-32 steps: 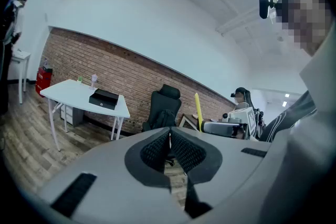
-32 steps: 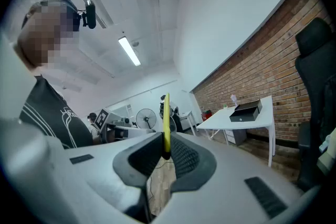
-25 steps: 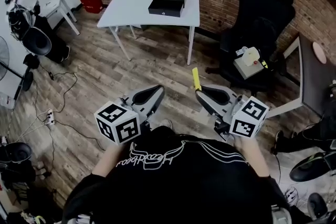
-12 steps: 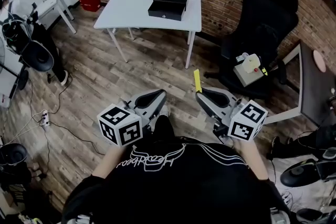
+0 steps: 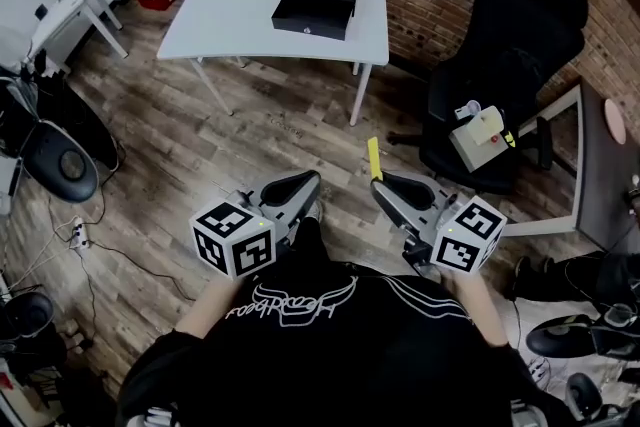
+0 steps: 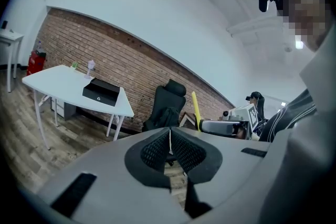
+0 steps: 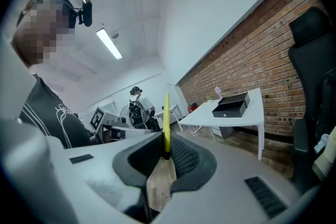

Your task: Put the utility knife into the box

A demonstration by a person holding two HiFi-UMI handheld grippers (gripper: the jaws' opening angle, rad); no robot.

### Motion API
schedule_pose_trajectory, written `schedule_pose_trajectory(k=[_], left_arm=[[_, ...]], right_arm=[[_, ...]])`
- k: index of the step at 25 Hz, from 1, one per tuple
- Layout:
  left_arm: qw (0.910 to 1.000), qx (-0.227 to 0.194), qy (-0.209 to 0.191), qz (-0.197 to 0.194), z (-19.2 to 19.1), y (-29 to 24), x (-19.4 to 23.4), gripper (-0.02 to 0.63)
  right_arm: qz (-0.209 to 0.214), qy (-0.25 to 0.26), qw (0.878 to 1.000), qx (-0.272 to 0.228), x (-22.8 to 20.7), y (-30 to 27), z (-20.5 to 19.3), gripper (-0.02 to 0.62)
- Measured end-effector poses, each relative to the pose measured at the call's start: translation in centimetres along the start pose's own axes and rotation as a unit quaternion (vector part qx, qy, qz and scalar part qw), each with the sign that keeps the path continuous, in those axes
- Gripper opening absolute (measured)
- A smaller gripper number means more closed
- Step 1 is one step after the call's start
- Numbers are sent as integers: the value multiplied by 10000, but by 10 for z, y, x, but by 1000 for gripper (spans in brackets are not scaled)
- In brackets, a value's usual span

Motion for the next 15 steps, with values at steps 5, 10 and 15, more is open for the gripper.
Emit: schedule_pose_trajectory(k=[5,10,15], left_arm=[[9998,175,17,-108,41,-33,38,32],[9994,331,35,-133,85,-55,74,32],[9991,397,76,-144,119,-76,113,32]], right_arm=[[-88,-71,9999,34,-45,-43,18,52],[-154,-194,9997,60,-83,-84,39,52],[-192,-235,9994,143,-121,-125,52,52]])
Point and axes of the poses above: the fingertips, and each gripper's own axes: y backward along the fingers, x to its left, z out of its top, the point moved 4 cm from there along y, backward along the fingers, and after that the axes turned 11 degrees about y, right-handed, at the moved point
